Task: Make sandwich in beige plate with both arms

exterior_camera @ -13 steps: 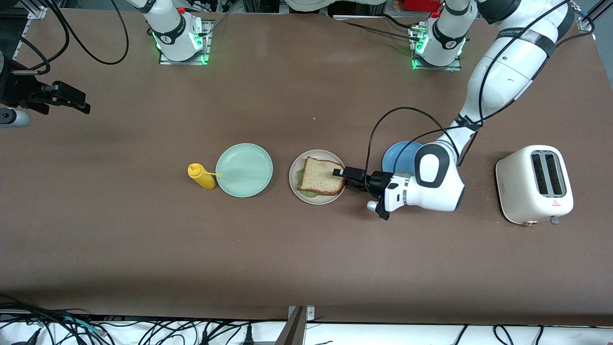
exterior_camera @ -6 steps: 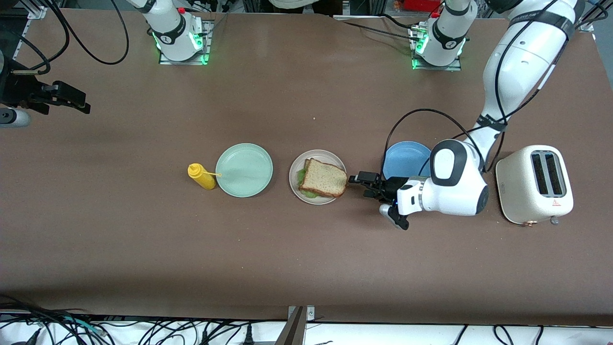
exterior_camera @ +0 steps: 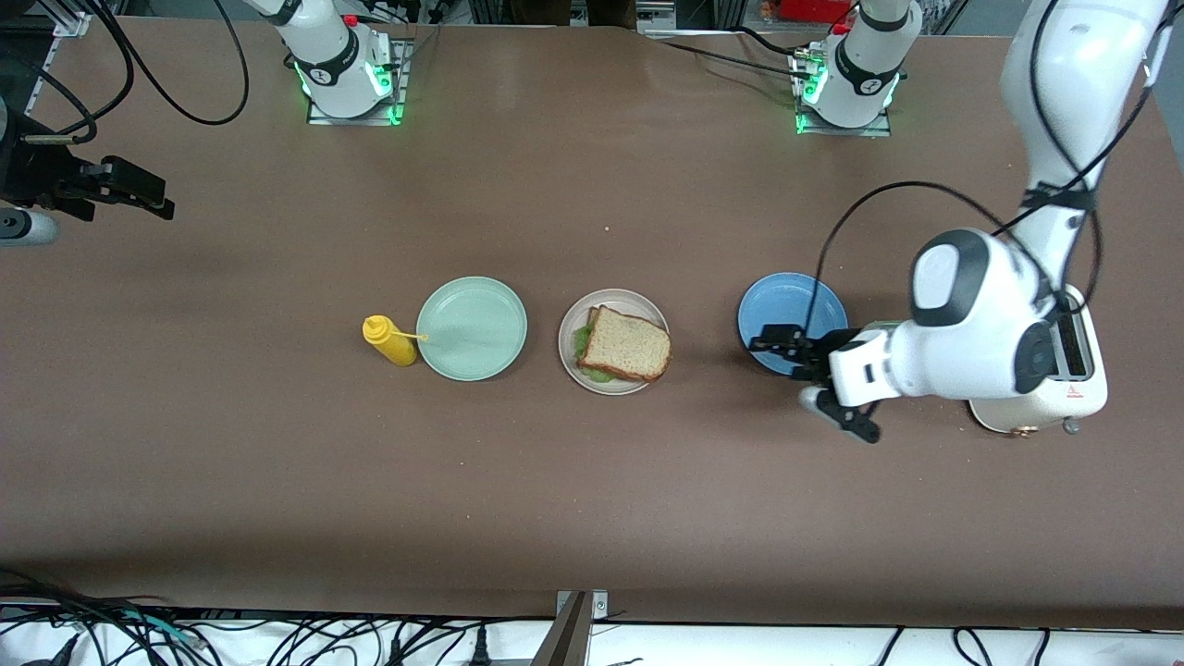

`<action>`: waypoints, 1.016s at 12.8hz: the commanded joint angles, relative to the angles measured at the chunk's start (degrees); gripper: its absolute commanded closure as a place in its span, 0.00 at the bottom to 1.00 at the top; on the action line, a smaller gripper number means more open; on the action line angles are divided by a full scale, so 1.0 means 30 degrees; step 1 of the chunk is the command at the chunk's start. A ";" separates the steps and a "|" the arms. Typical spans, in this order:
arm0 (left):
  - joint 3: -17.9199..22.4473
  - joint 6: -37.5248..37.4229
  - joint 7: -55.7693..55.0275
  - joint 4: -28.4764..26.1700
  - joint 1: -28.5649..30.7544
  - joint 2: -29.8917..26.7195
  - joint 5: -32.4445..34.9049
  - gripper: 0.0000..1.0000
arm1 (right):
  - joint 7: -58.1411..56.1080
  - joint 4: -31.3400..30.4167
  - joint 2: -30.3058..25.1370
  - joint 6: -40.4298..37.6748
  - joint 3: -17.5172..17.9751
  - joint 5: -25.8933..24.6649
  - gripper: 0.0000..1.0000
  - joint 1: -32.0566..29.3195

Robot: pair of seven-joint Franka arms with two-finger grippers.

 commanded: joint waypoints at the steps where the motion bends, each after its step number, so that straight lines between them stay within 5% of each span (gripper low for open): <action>1: 0.0058 -0.1570 -0.2628 -0.0432 0.0338 -0.2256 0.2637 0.00 | 0.0002 0.0458 0.0169 -0.0282 0.0028 -0.0087 0.00 0.0009; 4: 0.0058 -0.3389 -0.4657 -0.0432 0.0455 -0.4746 0.5512 0.00 | 0.0002 0.0458 0.0169 -0.0253 0.0028 -0.0088 0.00 0.0009; 8: 0.0174 -0.4418 -0.5129 -0.0490 0.1013 -0.7763 0.6135 0.00 | 0.0002 0.0458 0.0169 -0.0253 0.0028 -0.0175 0.00 0.0009; 9: 0.0784 -0.4419 -0.5129 -0.0693 0.0636 -0.8612 0.6106 0.00 | 0.0002 0.0458 0.0169 -0.0253 0.0028 -0.0263 0.00 0.0009; 11: 0.4898 -0.5465 -0.5100 -0.0667 -0.2747 -0.9614 0.5784 0.00 | 0.0002 0.0458 0.0169 -0.0253 0.0028 -0.0263 0.00 0.0009; 13: 0.6092 -0.5532 -0.5071 -0.0724 -0.3557 -0.9937 0.5783 0.00 | 0.0002 0.0458 0.0169 -0.0253 0.0028 -0.0263 0.00 0.0009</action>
